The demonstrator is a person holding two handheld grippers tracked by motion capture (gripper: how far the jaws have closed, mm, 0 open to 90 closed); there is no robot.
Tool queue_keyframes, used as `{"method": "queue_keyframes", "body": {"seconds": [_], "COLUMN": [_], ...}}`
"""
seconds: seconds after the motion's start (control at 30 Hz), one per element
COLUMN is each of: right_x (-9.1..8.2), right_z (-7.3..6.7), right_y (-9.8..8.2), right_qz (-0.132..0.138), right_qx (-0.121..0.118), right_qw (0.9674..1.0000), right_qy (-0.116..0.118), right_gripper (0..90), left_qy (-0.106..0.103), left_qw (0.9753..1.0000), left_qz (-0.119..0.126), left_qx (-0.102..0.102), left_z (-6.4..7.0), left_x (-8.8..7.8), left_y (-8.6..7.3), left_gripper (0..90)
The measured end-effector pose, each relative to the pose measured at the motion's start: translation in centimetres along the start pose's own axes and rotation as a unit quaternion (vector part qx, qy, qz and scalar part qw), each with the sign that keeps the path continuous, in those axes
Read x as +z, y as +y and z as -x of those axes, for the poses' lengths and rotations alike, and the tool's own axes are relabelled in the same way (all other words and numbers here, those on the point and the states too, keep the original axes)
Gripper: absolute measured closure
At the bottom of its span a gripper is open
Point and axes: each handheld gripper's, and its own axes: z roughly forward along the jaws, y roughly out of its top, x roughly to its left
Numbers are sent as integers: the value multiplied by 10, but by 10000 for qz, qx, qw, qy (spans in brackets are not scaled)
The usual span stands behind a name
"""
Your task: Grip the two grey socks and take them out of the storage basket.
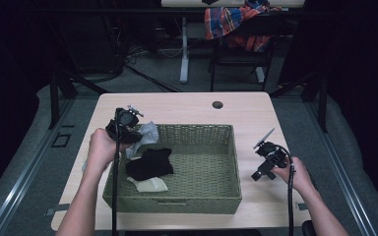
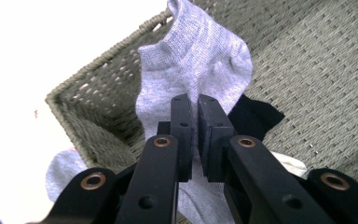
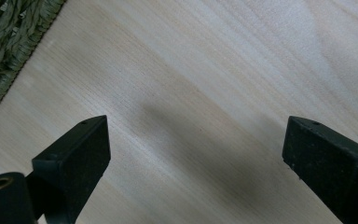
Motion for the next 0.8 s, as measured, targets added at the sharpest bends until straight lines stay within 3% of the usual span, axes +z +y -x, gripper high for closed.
{"method": "queue_keyframes", "body": {"seconds": [0.23,0.33,0.6,0.8], "right_x": [1,-1,0,0], "right_z": [-1,0,0,0], "right_y": [-1,0,0,-1], "right_qz": [108,-38,6,37], "right_qx": [85,-27,1,35], "right_qw": [9999,10000,10000,10000], "right_qy": [22,-15,-4,20], "right_gripper": [74,74,73,73], "left_qy": [131,155,420,556], "left_qw": [9999,9998,9988,9977], "left_qz": [93,129,239,329], "left_qx": [11,-12,-44,-199], "left_z": [-2,-4,-10,-19], "left_x": [-11,-14,-27,-37], "left_y": [-1,-2,-6,-12], "left_gripper": [857,857,857,857]}}
